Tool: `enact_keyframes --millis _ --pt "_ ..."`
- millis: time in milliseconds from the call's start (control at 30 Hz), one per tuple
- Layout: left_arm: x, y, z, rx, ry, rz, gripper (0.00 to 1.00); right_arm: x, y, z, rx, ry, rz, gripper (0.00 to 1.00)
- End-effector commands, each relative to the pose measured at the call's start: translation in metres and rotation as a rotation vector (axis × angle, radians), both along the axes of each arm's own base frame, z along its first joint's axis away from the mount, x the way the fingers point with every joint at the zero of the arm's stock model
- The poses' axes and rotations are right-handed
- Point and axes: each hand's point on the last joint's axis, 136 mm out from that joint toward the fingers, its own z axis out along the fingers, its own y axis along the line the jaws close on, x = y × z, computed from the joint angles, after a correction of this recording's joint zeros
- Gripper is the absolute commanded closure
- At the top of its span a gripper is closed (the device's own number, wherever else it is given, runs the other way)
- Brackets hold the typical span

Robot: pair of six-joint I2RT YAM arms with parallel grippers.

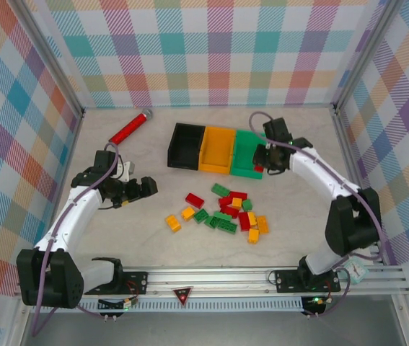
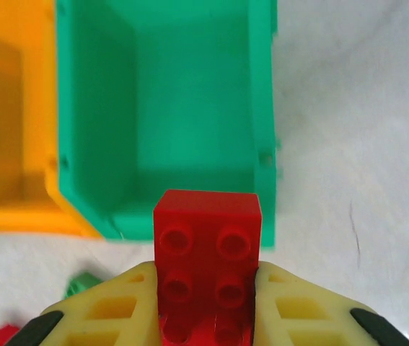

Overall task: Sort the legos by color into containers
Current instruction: Place the lego in the container, then rotate the lego at the center of the table.

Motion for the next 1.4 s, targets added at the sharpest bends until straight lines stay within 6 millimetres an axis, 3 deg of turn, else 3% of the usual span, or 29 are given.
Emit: enact_keyframes --millis 0,100,167,233,300,433,567,733,867,1167,1367 --pt "-0.002 0.005 0.002 0.012 -0.006 0.014 0.00 0.026 0.017 0.010 0.052 -0.003 0.084 0.70" --pt "-0.002 0.006 0.002 0.017 -0.006 0.018 0.00 0.048 0.026 0.014 0.041 0.000 0.111 0.67" --pt "-0.002 0.007 0.003 0.018 -0.009 0.021 0.00 0.057 0.027 0.014 0.021 0.016 0.125 0.58" --pt "-0.002 0.008 0.003 0.022 -0.014 0.025 0.00 0.060 0.029 0.016 0.018 0.023 0.132 0.46" --pt "-0.002 0.008 0.003 0.023 -0.013 0.026 0.00 0.056 0.031 0.018 0.034 0.021 0.142 0.41" --pt "-0.002 0.007 0.000 0.018 0.002 0.023 0.00 0.033 0.039 0.013 0.060 0.031 0.184 0.37" --pt "-0.001 0.005 -0.002 0.013 0.012 0.018 0.00 -0.009 0.063 0.000 0.093 0.054 0.318 0.38" --pt "-0.001 0.006 -0.002 0.013 0.013 0.017 0.00 -0.057 0.087 -0.030 0.069 0.101 0.485 0.38" --pt "-0.001 0.005 -0.003 0.012 0.015 0.016 0.00 -0.076 0.096 -0.056 0.012 0.148 0.565 0.38" --pt "-0.002 0.006 -0.002 0.016 0.011 0.018 0.00 -0.065 0.132 -0.079 -0.121 0.176 0.656 0.38" --pt "-0.002 0.007 -0.002 0.018 0.010 0.021 0.00 -0.054 0.136 -0.097 -0.217 0.198 0.674 0.38"
